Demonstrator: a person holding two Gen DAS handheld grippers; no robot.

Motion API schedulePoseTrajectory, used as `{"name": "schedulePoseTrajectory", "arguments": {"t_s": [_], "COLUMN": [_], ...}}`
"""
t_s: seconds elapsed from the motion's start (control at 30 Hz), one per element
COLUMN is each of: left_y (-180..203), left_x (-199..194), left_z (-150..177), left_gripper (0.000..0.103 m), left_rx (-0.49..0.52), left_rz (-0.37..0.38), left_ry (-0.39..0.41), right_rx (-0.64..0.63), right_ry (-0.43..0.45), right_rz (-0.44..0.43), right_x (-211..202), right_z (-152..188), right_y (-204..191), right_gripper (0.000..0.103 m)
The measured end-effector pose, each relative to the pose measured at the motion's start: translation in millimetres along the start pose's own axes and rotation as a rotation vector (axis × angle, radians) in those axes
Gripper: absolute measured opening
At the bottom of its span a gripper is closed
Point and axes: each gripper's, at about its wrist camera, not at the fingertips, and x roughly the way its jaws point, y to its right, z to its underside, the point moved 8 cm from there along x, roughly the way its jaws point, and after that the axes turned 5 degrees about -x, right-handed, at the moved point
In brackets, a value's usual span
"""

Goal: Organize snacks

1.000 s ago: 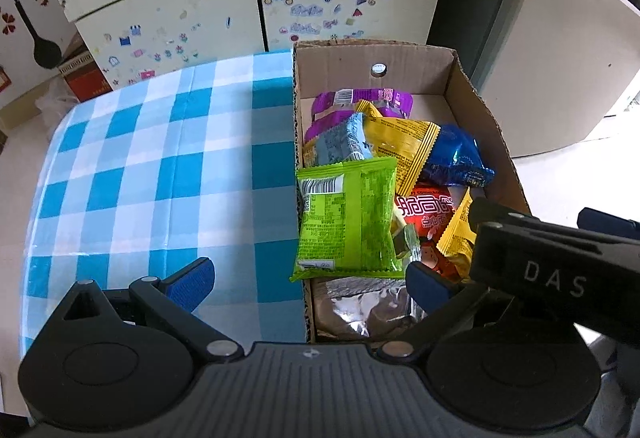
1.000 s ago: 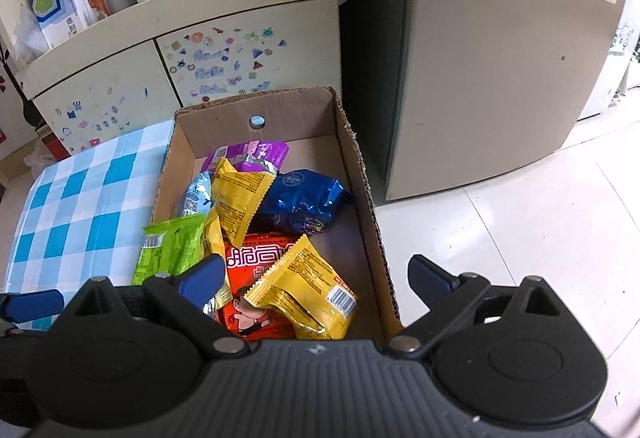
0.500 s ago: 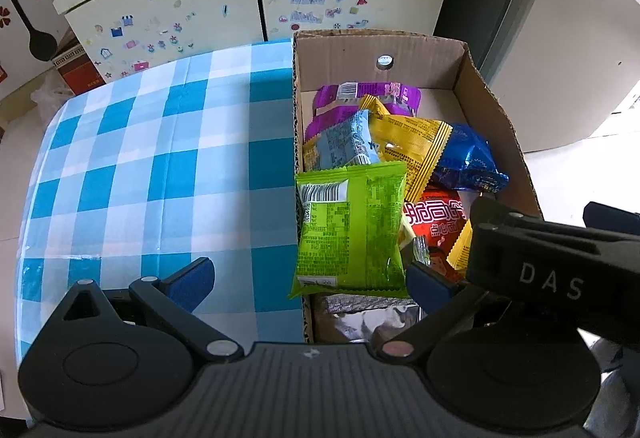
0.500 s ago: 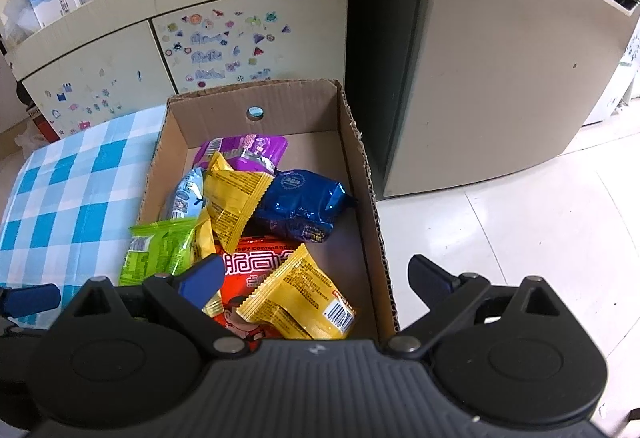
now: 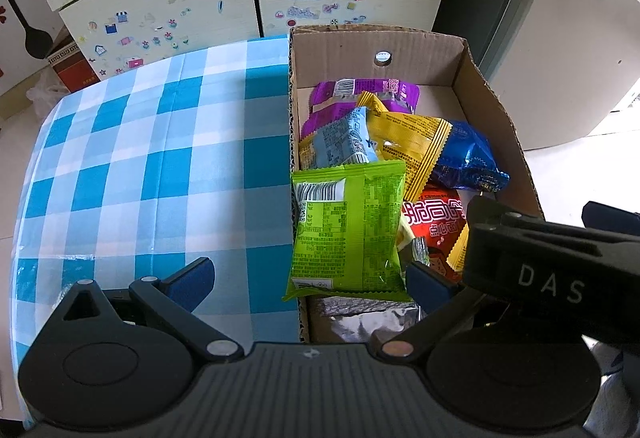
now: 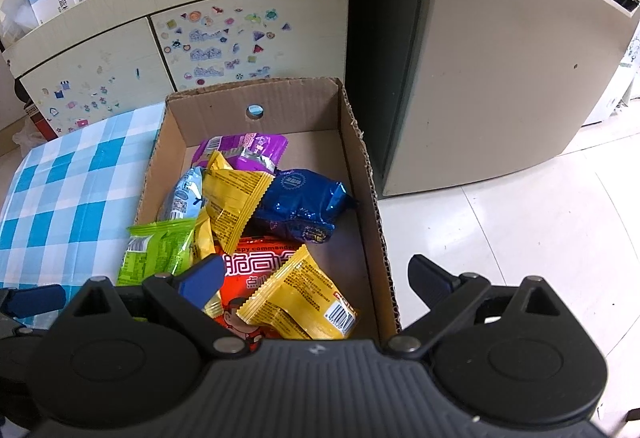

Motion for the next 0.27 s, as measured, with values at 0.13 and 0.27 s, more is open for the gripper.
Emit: {"name": "schedulePoseTrajectory", "arguments": {"t_s": [0.13,0.27], "left_y": [-2.0,-3.8], "left_x": [-0.5,-3.0], "left_z": [0.3,0.2], "left_gripper": [0.103,0.103], "left_rx": [-0.012,-0.008], "left_rz": [0.006,0.008], "left_ry": [0.0,0.012], "right_rx": [-0.003,-0.002], "right_ry": [0.003,0.001], "right_rz": [-0.001,-0.011], "right_x": [-0.1,0.2], "right_z": [0.1,0.4], "right_y": [-1.2,-2.9], "right_gripper": [0.098,0.098]}}
